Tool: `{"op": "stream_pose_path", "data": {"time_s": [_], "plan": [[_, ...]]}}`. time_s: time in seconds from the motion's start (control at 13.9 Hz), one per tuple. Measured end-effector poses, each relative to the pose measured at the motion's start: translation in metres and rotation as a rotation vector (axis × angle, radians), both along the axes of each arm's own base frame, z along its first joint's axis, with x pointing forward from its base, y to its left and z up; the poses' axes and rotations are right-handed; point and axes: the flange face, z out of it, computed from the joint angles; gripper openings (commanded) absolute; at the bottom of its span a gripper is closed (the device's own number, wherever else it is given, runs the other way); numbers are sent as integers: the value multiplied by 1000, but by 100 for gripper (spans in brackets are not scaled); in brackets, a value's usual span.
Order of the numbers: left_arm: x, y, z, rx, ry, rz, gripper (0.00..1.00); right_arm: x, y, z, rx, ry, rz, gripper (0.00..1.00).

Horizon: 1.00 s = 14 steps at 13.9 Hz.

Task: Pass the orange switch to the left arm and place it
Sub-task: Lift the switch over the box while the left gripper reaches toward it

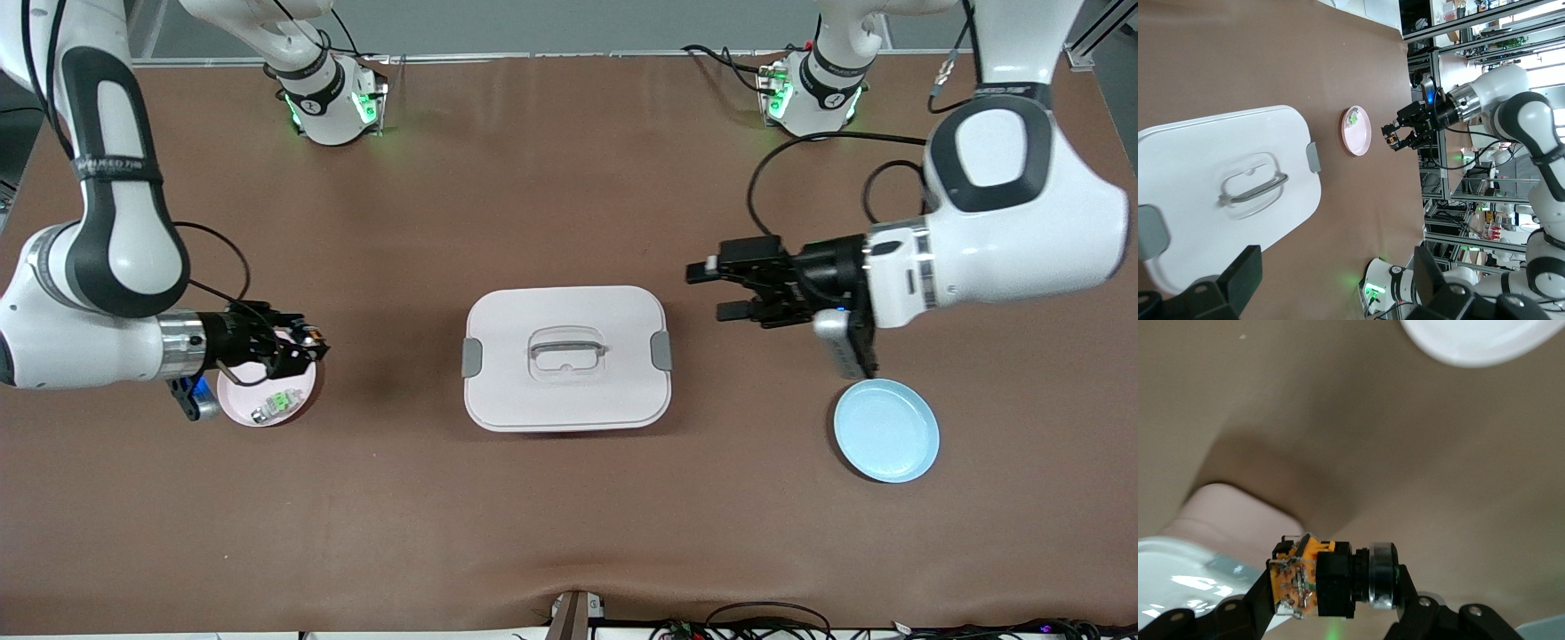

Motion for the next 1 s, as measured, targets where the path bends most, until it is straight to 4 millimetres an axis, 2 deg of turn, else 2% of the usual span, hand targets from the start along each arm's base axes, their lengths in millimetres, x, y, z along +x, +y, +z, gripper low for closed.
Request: {"op": "stream_pose_path", "data": {"time_s": [0.22, 0.36, 0.5, 0.79, 1.0], "plan": [[-4, -39, -11, -5, -19, 20, 100, 0, 81, 40, -47, 54, -130, 0], [-8, -54, -11, -4, -36, 32, 100, -5, 119, 57, -50, 91, -201, 0], [-13, -70, -10, -2, -28, 53, 100, -9, 146, 65, -61, 119, -273, 0], [-35, -124, -14, 5, 57, 136, 100, -11, 195, 79, -71, 122, -472, 0], [-39, -143, -30, 14, 78, 166, 100, -20, 223, 96, -66, 126, -533, 0]]}}
